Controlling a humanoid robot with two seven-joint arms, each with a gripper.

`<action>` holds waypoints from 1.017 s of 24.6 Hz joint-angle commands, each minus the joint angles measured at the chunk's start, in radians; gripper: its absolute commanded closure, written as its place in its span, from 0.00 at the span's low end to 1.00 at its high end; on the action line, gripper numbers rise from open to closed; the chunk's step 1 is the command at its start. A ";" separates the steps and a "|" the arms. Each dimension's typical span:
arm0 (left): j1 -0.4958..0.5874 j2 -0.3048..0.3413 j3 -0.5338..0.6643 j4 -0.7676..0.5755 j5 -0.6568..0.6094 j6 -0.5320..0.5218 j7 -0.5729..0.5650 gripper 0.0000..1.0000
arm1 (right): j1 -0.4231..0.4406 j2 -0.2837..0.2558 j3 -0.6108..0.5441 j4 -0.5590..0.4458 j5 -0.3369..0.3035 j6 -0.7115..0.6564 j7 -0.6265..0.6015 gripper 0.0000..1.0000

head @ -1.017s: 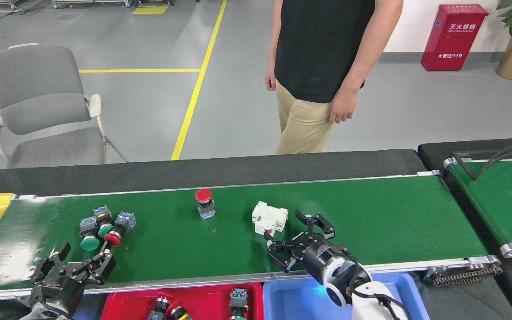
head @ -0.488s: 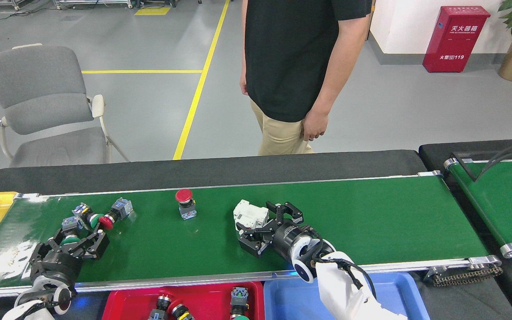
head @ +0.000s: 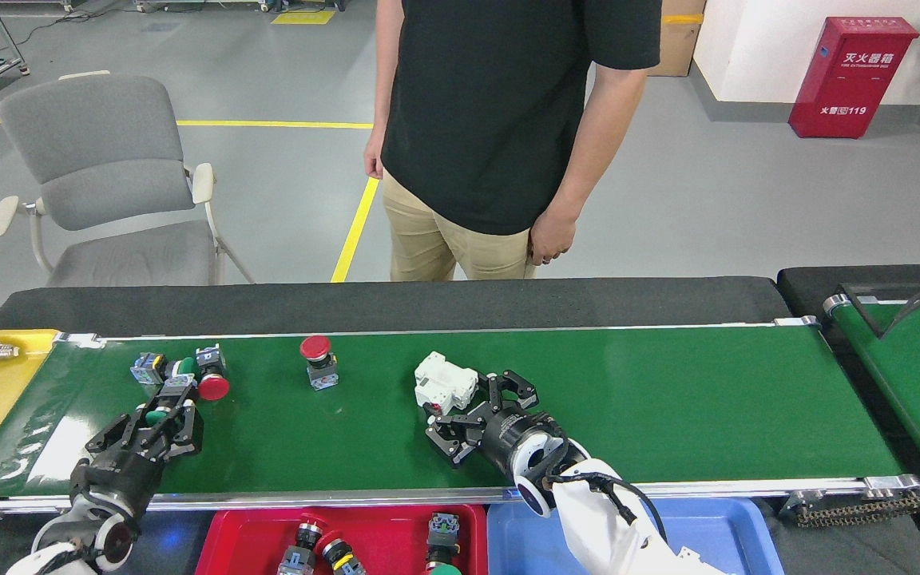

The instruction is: Pick switch part from conveyor to tray

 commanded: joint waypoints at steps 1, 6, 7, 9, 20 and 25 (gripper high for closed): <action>0.085 -0.001 -0.001 -0.140 0.033 -0.144 0.000 0.83 | -0.010 -0.038 -0.017 -0.107 -0.009 -0.012 -0.018 0.93; 0.349 -0.062 -0.033 -0.369 0.066 -0.221 -0.005 0.37 | 0.224 -0.244 -0.026 -0.541 -0.095 -0.090 -0.016 0.89; 0.357 -0.082 -0.033 -0.384 0.065 -0.221 -0.005 0.09 | 0.313 -0.302 -0.035 -0.636 -0.107 -0.118 -0.018 0.87; 0.373 -0.105 -0.026 -0.410 0.066 -0.221 -0.005 0.00 | 0.502 -0.402 -0.075 -0.773 -0.129 -0.187 -0.025 0.85; 0.409 -0.142 0.306 -0.390 0.059 0.028 0.003 0.00 | 0.855 -0.400 -0.290 -0.836 -0.136 -0.249 -0.151 0.00; 0.418 -0.130 0.333 -0.360 0.040 0.081 0.003 0.00 | 0.818 -0.167 -0.542 -0.836 -0.123 -0.156 -0.146 0.00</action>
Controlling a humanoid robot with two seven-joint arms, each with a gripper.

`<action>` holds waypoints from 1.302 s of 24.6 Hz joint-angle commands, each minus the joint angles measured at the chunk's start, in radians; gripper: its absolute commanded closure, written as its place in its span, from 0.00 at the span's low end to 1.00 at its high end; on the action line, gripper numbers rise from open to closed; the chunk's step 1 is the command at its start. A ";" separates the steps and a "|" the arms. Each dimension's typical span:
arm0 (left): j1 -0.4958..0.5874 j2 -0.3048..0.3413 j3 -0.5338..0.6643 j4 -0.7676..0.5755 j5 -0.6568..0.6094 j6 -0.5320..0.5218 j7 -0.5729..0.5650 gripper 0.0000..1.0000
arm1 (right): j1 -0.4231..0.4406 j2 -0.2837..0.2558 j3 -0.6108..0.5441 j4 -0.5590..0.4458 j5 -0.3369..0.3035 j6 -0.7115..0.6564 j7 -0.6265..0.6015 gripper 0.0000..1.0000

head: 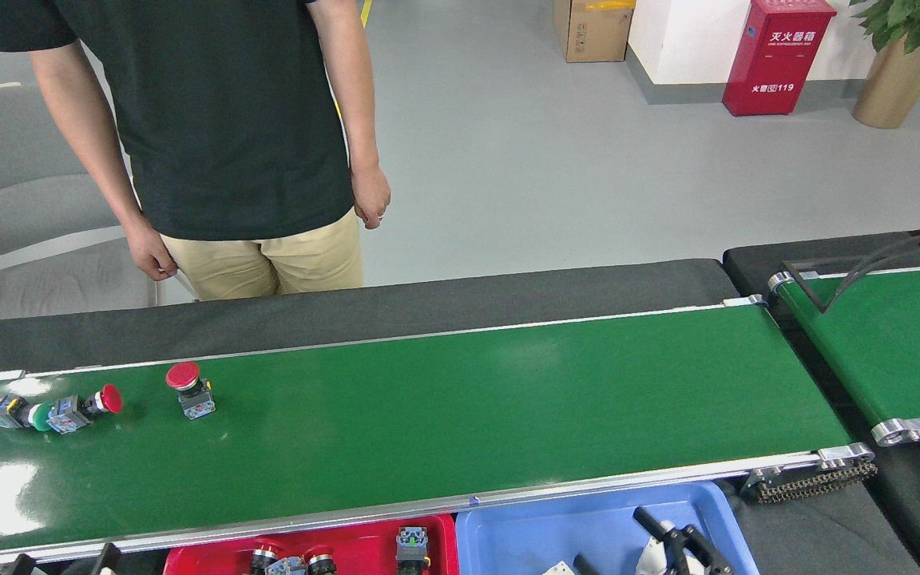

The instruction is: Pick switch part from conveyor to tray

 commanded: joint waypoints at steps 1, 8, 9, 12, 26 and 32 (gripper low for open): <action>-0.005 0.010 0.000 -0.009 -0.020 0.019 0.010 0.00 | -0.029 0.049 -0.051 -0.015 0.020 0.111 -0.006 0.00; -0.246 0.080 -0.012 0.156 -0.149 0.027 0.004 0.00 | -0.036 0.043 -0.037 -0.015 0.191 0.326 -0.009 0.00; -0.278 0.088 -0.014 0.178 -0.168 0.028 0.002 0.00 | -0.038 0.042 -0.028 -0.015 0.191 0.326 -0.009 0.00; -0.386 0.120 -0.044 0.278 -0.206 0.030 0.001 0.00 | -0.039 0.019 -0.020 -0.014 0.190 0.321 -0.009 0.00; -0.604 0.257 -0.084 0.690 -0.206 0.189 0.004 0.00 | -0.045 0.002 0.035 0.005 0.188 0.304 -0.006 0.00; -0.640 0.269 -0.084 0.765 -0.180 0.203 0.015 0.71 | -0.052 -0.017 0.053 0.020 0.187 0.306 -0.006 0.00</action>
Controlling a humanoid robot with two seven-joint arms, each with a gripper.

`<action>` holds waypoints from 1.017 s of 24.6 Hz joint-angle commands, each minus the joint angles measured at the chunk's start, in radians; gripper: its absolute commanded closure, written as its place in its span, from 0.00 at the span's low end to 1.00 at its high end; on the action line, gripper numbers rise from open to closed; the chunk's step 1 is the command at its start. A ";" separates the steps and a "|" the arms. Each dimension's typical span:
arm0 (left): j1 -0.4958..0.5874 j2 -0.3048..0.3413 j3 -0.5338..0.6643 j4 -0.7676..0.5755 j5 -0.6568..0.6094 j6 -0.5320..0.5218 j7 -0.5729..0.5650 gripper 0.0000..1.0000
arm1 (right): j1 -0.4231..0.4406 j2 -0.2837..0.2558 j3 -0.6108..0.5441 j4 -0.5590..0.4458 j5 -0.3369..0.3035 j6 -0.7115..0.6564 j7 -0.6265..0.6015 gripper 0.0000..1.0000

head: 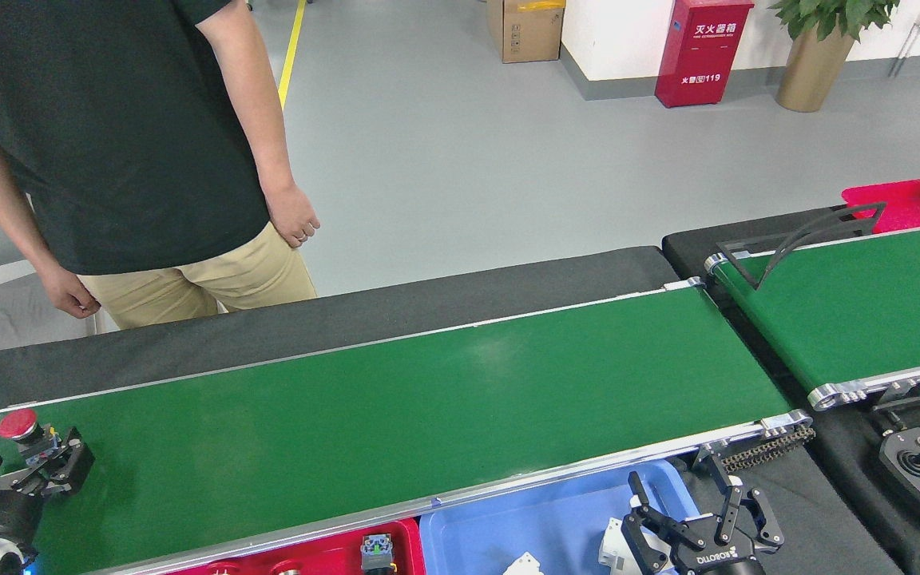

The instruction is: Pick switch part from conveyor to tray

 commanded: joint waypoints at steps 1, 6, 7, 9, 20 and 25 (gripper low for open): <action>-0.018 0.012 0.001 -0.004 0.029 0.003 0.020 0.75 | -0.012 -0.006 0.000 -0.010 -0.002 -0.001 -0.006 0.00; -0.018 0.003 -0.027 -0.015 0.085 0.003 0.049 0.92 | -0.012 -0.007 0.002 -0.010 -0.002 -0.001 -0.006 0.00; -0.016 -0.004 -0.050 -0.029 0.086 0.001 0.049 0.92 | -0.013 -0.006 0.002 -0.010 -0.002 -0.001 -0.006 0.00; -0.001 -0.034 -0.097 -0.096 0.108 -0.011 0.049 0.91 | -0.013 -0.006 0.000 -0.010 -0.004 0.001 -0.006 0.00; 0.492 -0.131 -0.356 -0.862 0.190 -0.384 0.035 0.07 | -0.006 -0.018 -0.086 -0.021 -0.036 -0.001 -0.007 0.00; 0.538 -0.171 -0.353 -0.865 0.192 -0.384 0.036 0.00 | 0.010 -0.039 -0.087 -0.028 -0.038 -0.004 -0.007 0.00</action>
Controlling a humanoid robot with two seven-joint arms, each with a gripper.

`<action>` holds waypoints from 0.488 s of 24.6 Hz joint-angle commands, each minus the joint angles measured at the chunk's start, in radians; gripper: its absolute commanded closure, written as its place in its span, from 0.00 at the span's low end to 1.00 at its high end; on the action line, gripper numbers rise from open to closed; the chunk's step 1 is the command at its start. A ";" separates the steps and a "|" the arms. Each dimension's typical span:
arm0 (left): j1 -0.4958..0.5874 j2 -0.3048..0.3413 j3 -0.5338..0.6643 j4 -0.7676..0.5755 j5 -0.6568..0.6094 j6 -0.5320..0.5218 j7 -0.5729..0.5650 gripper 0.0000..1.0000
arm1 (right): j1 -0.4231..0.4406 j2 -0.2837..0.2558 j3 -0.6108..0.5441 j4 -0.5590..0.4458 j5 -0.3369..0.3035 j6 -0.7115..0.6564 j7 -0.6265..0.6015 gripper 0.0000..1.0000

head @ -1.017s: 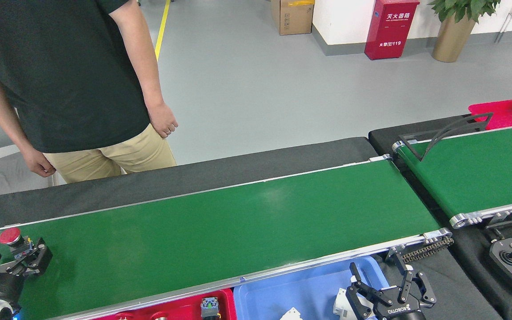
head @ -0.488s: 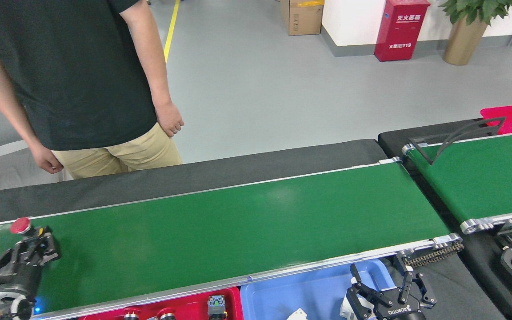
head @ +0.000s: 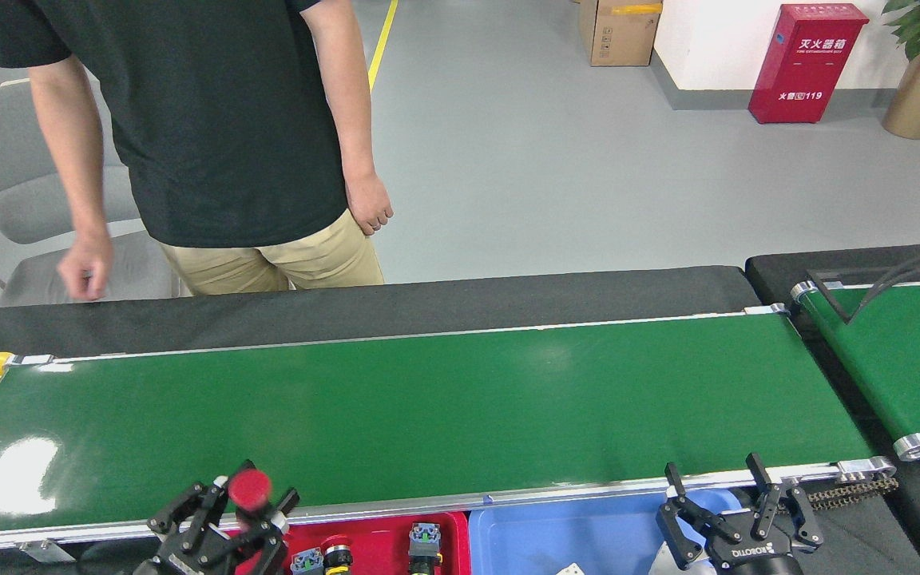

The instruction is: Pick switch part from conveyor to tray

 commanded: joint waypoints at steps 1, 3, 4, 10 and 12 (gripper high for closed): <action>-0.005 -0.004 0.013 -0.014 0.003 0.001 0.005 0.00 | 0.012 -0.007 -0.004 -0.015 -0.003 -0.005 -0.006 0.00; -0.003 -0.007 0.067 -0.014 0.002 0.013 0.006 0.00 | 0.023 -0.008 -0.004 -0.017 -0.003 -0.007 -0.009 0.00; 0.000 -0.020 0.121 -0.014 0.002 0.039 0.006 0.00 | 0.024 -0.007 -0.004 -0.017 -0.003 -0.016 -0.012 0.00; -0.009 -0.058 0.343 0.064 -0.027 0.242 0.009 0.00 | 0.021 -0.005 -0.006 -0.005 -0.092 -0.045 -0.011 0.00; -0.034 -0.038 0.344 0.113 -0.049 0.246 0.011 0.00 | 0.023 -0.010 -0.016 -0.005 -0.113 -0.045 -0.011 0.00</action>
